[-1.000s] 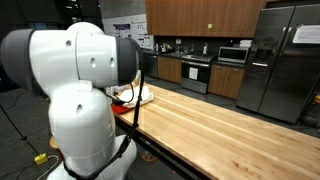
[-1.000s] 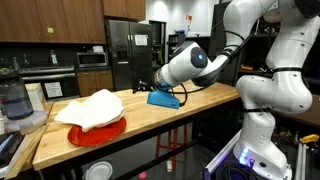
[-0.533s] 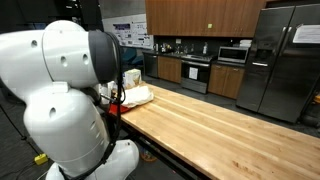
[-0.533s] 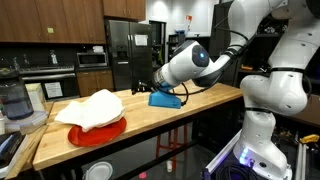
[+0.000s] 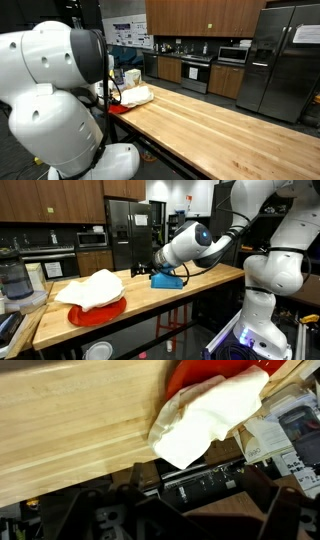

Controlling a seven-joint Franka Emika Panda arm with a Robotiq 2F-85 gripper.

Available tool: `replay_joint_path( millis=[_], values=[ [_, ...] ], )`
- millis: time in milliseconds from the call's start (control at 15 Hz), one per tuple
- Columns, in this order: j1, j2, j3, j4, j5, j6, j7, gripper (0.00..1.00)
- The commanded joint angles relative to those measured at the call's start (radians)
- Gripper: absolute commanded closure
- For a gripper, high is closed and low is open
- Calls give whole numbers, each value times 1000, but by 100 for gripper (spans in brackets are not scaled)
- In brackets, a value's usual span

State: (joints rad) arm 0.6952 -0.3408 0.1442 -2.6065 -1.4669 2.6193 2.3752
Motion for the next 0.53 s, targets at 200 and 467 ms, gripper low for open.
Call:
replay_joint_path(
  millis=[200, 467],
  values=[
    [-108, -64, 76, -58, 93, 124, -124, 0],
    [-91, -80, 43, -91, 145, 179, -198, 0]
  ],
)
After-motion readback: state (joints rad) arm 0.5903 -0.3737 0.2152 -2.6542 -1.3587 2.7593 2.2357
